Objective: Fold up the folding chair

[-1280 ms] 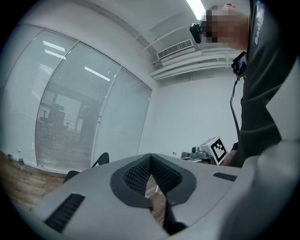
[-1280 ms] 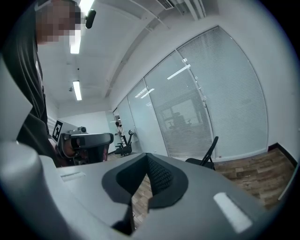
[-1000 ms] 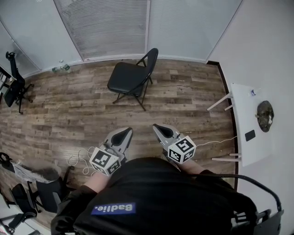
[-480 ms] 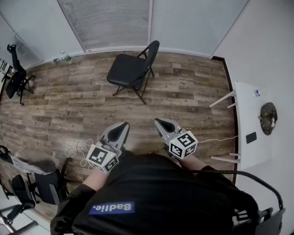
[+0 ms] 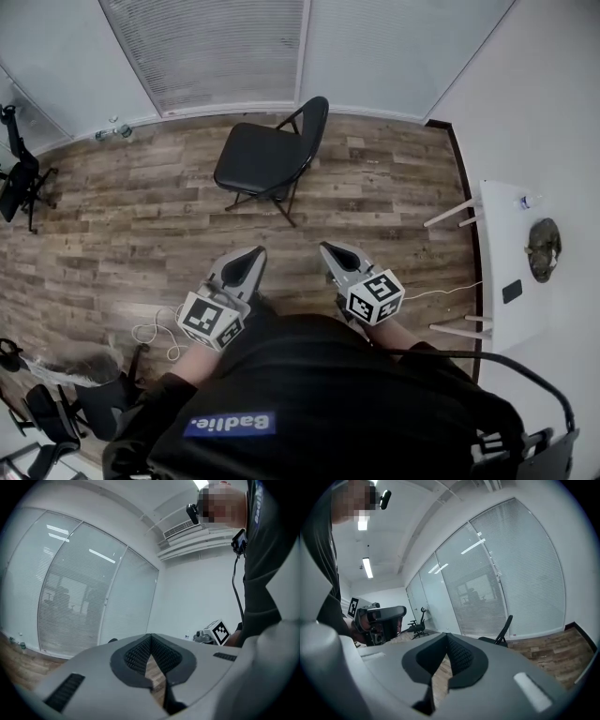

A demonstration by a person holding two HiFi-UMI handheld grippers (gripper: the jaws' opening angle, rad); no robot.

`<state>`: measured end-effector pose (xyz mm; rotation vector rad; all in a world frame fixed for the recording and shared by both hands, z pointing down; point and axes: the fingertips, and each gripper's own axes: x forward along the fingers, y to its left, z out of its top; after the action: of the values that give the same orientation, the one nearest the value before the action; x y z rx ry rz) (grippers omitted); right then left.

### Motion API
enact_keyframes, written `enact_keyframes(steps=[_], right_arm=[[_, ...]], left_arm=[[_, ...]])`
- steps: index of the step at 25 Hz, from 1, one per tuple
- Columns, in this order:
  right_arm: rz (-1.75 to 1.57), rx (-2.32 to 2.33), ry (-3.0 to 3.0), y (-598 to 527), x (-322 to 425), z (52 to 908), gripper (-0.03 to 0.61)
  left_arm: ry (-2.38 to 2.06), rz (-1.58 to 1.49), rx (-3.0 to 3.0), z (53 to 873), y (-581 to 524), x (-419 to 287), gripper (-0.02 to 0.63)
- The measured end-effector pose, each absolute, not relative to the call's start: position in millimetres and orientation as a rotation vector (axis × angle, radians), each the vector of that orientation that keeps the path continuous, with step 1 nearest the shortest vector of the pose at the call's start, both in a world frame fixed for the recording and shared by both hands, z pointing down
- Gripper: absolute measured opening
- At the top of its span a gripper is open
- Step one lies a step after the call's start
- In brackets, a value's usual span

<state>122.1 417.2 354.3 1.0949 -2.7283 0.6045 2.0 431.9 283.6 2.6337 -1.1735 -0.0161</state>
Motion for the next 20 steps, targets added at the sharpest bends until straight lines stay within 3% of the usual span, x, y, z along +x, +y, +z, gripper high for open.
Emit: enact_keyframes(steps=[12, 20], right_arm=[[0.600, 1.277, -2.629, 301, 32, 349, 0.002], [0.611, 1.317, -2.606, 251, 27, 353, 0.002]], left_arm=[[-1.020, -0.011, 2.687, 292, 304, -92, 0.005], [-1.033, -0.008, 2.675, 298, 251, -111, 0.005]])
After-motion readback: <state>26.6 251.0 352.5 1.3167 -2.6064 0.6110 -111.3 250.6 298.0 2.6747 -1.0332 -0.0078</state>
